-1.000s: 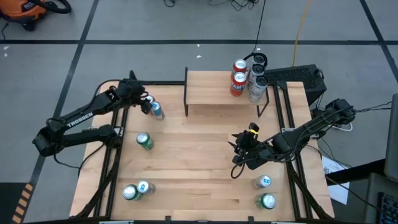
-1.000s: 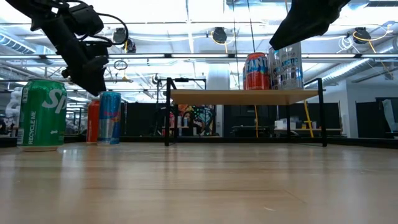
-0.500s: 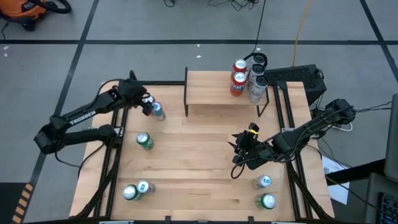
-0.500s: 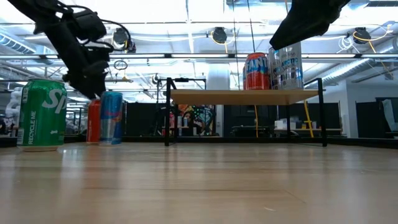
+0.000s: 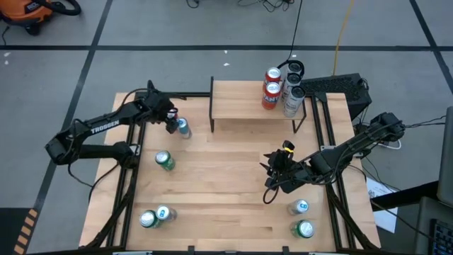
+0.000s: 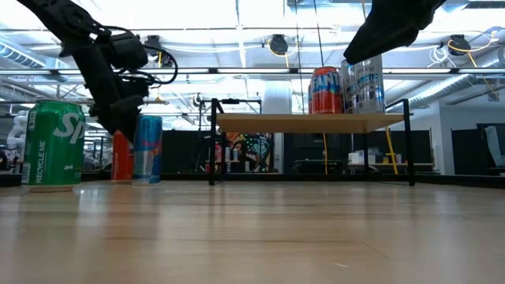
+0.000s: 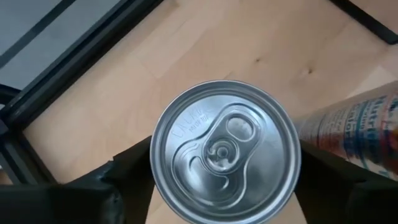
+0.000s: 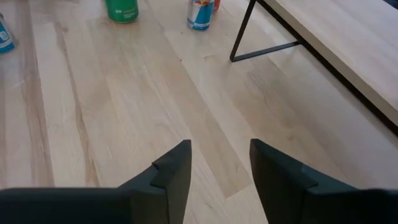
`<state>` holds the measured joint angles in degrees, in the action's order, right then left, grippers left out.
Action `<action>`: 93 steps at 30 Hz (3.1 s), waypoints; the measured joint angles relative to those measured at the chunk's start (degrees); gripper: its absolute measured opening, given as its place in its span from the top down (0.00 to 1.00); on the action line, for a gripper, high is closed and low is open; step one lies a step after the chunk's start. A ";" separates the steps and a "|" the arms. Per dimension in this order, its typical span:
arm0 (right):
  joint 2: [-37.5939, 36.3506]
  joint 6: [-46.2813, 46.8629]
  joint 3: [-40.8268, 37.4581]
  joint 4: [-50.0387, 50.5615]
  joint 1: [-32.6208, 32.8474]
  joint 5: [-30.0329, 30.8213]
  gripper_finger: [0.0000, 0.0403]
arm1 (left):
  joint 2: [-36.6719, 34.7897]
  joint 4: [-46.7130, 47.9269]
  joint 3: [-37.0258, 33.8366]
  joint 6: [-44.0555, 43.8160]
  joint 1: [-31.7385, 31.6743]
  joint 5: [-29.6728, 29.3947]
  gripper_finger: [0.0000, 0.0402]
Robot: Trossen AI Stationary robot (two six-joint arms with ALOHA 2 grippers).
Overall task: Place canned beverage on shelf
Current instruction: Put the red soda can on the shelf aligned with the other red soda cans
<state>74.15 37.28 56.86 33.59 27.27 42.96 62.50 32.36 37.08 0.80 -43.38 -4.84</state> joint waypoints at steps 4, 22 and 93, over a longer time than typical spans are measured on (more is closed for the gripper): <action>0.00 0.02 0.00 0.09 0.02 -0.13 0.62 | -1.42 1.92 -0.01 -0.46 0.00 0.05 0.32; 0.00 1.03 0.02 -1.65 0.22 -2.58 0.62 | -9.22 7.42 -0.02 -6.68 22.18 9.06 0.32; 11.29 9.86 -0.02 -3.09 -1.67 -23.89 0.32 | 38.36 -40.79 19.80 6.19 56.53 -7.20 0.04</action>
<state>85.44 47.13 56.84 30.50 25.60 19.07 100.86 -8.43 56.88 6.98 13.16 -12.05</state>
